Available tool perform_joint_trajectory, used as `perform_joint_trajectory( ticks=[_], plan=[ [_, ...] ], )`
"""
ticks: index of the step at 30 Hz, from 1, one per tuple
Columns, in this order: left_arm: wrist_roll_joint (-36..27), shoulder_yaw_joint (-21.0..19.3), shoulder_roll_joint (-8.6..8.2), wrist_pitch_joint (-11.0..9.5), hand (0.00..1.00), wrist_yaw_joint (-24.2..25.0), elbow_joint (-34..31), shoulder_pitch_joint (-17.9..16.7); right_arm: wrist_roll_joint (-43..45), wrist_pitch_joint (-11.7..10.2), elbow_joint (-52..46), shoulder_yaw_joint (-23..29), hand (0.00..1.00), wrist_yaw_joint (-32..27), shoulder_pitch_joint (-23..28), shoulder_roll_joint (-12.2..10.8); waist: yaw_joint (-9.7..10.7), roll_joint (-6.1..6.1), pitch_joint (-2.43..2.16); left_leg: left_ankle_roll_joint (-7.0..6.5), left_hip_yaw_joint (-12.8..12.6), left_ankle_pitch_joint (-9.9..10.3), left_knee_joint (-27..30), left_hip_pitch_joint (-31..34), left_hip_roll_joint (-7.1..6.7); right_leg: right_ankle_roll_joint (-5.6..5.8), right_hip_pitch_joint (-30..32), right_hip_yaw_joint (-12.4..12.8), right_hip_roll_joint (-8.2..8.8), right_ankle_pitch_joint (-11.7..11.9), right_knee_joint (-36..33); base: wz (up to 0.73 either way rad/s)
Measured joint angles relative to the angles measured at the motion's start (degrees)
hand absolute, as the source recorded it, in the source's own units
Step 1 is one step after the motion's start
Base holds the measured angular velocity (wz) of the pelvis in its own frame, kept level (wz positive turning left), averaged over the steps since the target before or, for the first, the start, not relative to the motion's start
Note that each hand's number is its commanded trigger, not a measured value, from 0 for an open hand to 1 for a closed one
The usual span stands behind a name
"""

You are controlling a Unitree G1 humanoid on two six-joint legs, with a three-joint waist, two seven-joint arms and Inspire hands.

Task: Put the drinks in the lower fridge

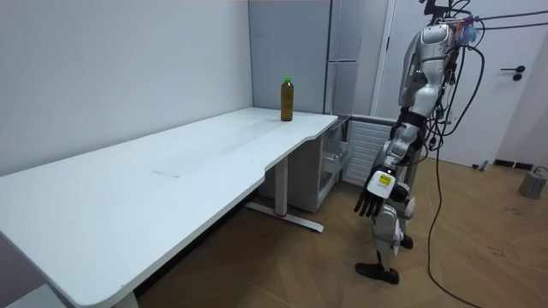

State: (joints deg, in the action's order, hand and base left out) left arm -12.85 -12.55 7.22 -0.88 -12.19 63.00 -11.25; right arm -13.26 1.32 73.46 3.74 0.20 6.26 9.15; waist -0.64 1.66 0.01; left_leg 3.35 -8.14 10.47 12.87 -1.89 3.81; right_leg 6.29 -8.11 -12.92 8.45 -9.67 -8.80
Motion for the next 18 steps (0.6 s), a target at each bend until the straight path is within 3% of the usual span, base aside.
perform_joint_trajectory(
  ticks=[2, 10, 18],
  plan=[
    [-4.32, -2.21, -0.08, -0.32, 0.00, -2.77, -0.98, 0.45, 0.02, -0.04, -0.04, -0.01, 0.00, -0.04, 0.49, 0.02, -0.57, -0.34, -0.10, 0.02, -0.03, 0.01, 0.02, -0.30, 0.00, 0.00, -0.13, 0.14, 0.00, 0.00, 0.00, -0.02],
    [-3.68, -5.62, 0.21, -3.90, 0.00, -13.06, -9.28, 0.49, 0.49, -1.22, 0.04, 0.47, 0.00, -0.02, 0.93, 0.30, -1.31, -1.05, 0.12, 0.27, -0.03, 0.19, -0.09, -0.66, 0.02, -0.01, -0.82, 0.16, 0.00, 0.00, -0.05, 0.00],
    [-6.02, -4.69, 0.30, -7.47, 0.00, -22.87, -21.84, 0.03, 0.60, -1.35, -0.86, 0.85, 0.00, 0.59, 1.52, 0.32, -1.25, -1.49, -0.14, -0.03, 0.20, -0.01, 0.05, -0.91, -0.03, -0.01, -1.01, 0.12, 0.00, 0.00, 0.00, 0.00]
  ],
)
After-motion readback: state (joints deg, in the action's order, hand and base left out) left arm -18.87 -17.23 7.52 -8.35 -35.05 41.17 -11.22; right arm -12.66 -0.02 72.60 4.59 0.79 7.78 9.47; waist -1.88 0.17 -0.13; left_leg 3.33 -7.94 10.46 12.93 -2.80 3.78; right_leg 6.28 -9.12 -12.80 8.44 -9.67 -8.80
